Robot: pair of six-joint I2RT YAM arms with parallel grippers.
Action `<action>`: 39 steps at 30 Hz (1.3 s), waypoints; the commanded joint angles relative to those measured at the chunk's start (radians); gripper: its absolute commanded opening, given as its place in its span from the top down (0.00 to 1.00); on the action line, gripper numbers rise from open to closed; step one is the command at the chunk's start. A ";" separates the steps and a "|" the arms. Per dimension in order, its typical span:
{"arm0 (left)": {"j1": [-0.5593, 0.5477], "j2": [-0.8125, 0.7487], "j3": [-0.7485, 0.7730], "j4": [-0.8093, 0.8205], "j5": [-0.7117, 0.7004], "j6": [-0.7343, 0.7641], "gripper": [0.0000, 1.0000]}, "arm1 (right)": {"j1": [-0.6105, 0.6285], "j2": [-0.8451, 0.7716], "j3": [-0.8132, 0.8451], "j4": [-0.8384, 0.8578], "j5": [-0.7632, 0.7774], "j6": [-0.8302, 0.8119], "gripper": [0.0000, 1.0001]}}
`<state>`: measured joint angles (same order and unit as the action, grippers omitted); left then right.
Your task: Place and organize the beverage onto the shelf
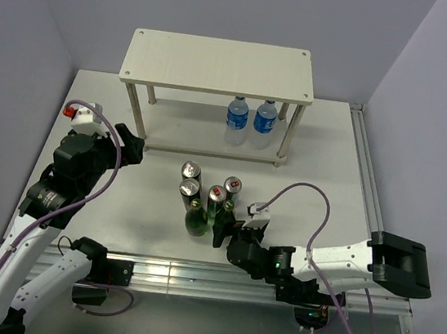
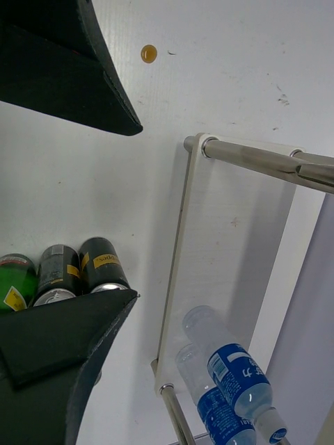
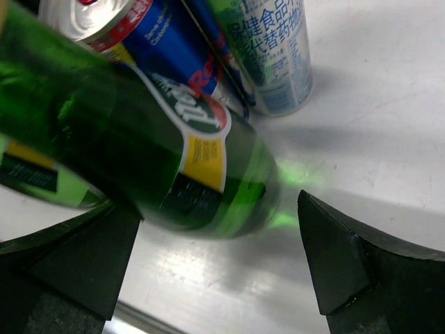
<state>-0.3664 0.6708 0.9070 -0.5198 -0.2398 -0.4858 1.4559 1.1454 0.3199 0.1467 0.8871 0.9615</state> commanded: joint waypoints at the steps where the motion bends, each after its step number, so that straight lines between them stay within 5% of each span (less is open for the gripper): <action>1: -0.003 -0.014 -0.002 0.043 0.019 0.024 0.01 | -0.028 0.057 0.001 0.134 0.007 -0.081 0.00; 23: -0.003 -0.011 -0.005 0.050 0.056 0.036 0.01 | -0.045 0.249 -0.001 0.381 0.113 -0.225 0.04; 26: -0.003 -0.010 -0.003 0.049 0.057 0.038 0.01 | -0.046 0.281 0.007 0.384 0.121 -0.210 0.14; 29: -0.003 -0.008 -0.003 0.049 0.059 0.038 0.01 | -0.046 0.300 0.024 0.350 0.130 -0.184 0.36; 35: -0.003 -0.011 -0.002 0.046 0.053 0.036 0.01 | -0.037 0.286 0.065 0.229 0.147 -0.117 1.00; 39: -0.003 -0.013 -0.003 0.046 0.051 0.036 0.01 | 0.021 0.225 0.122 0.015 0.214 -0.015 1.00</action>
<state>-0.3664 0.6647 0.9043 -0.5125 -0.1989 -0.4644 1.4330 1.4254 0.3824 0.3344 1.0088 0.8291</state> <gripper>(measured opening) 0.994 0.805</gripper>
